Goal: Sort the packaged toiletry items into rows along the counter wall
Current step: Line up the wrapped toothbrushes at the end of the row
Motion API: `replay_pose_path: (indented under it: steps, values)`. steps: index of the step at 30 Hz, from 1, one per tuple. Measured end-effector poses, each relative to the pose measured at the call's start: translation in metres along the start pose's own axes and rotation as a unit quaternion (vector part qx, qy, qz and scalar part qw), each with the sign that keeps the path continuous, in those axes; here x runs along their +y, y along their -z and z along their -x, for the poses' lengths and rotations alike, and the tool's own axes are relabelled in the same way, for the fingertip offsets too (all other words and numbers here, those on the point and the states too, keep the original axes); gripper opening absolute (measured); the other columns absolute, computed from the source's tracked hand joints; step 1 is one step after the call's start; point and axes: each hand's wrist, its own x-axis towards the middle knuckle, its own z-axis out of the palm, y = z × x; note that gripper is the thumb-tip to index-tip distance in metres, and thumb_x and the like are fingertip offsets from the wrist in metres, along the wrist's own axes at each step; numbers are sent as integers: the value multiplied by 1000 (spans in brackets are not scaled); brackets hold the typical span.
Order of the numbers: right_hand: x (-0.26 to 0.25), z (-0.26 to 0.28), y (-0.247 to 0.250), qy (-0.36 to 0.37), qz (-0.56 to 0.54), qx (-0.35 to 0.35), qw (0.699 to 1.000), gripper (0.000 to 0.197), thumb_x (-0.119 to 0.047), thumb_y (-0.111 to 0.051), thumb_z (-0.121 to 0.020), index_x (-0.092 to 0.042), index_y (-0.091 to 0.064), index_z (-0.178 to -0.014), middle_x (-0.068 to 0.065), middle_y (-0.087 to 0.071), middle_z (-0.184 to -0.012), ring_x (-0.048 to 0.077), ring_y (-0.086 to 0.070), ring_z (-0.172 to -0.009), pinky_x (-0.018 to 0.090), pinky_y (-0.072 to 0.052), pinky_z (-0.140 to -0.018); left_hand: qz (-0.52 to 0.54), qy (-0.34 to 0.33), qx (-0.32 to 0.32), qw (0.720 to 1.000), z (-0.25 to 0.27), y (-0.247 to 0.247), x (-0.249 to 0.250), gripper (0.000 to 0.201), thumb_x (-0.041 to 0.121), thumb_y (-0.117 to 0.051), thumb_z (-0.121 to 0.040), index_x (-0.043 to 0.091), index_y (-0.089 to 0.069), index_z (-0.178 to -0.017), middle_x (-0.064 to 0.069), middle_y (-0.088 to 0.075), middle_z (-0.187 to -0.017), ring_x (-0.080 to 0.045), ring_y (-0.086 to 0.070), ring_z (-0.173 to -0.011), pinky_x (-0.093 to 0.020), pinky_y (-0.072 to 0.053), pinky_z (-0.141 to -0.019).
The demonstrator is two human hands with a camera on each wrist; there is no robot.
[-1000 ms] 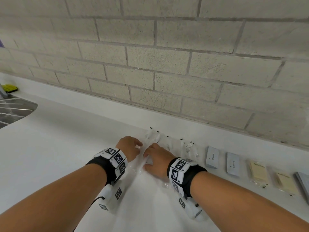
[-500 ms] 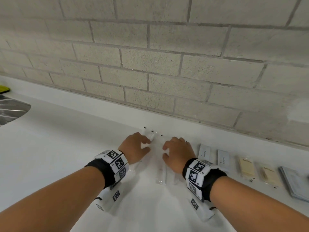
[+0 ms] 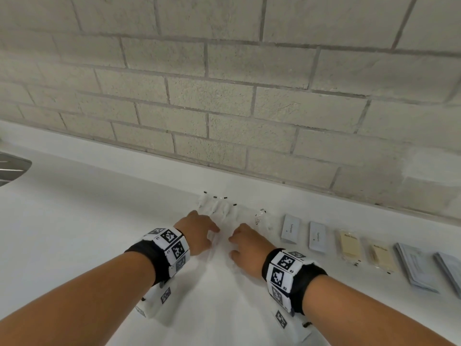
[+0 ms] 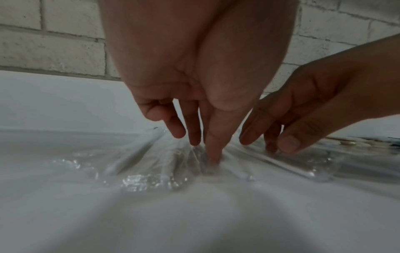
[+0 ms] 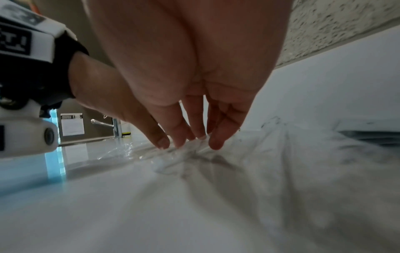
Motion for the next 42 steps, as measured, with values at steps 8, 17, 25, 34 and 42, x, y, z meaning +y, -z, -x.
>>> replay_pose_path:
  steps: [8,17,25,34,42]
  values:
    - [-1,-11,2,-17,-12,2,1000,46,-22,-52,-94,-5,-49,-137,11,-35,-146,27,-40,-133,32,-35,-111,65,-37,25,997,0,-10,3,47,29,-57,-89,30,-53,-135,7,-48,-142,-14,-51,-125,-25,-39,-107]
    - [4,-1,5,-13,-5,43,999,52,-32,-52,-93,-22,-40,-143,1,-38,-146,23,-36,-135,39,-36,-110,86,-24,43,995,0,-7,9,45,30,-59,-89,27,-54,-134,5,-47,-142,-14,-46,-130,-24,-34,-109]
    - [30,33,25,-163,-19,101,981,28,-29,-48,-92,-16,-55,-115,2,-60,-117,22,-59,-105,28,-44,-78,145,-65,77,984,4,-6,57,32,33,-56,-93,19,-61,-121,1,-65,-117,-15,-60,-100,-25,-45,-94]
    - [49,45,17,-149,-8,42,988,38,-17,-46,-95,-27,-55,-131,6,-44,-136,24,-57,-117,34,-47,-98,173,21,0,985,-7,-20,106,39,45,-53,-92,8,-67,-91,-6,-69,-76,-18,-64,-63,-24,-53,-61]
    - [50,47,12,-132,-40,63,988,34,-21,-54,-92,-22,-59,-126,8,-49,-131,24,-56,-116,30,-45,-97,283,64,-45,956,-7,-16,111,24,25,-64,-84,10,-58,-66,-11,-68,-72,-31,-73,-78,-36,-59,-82]
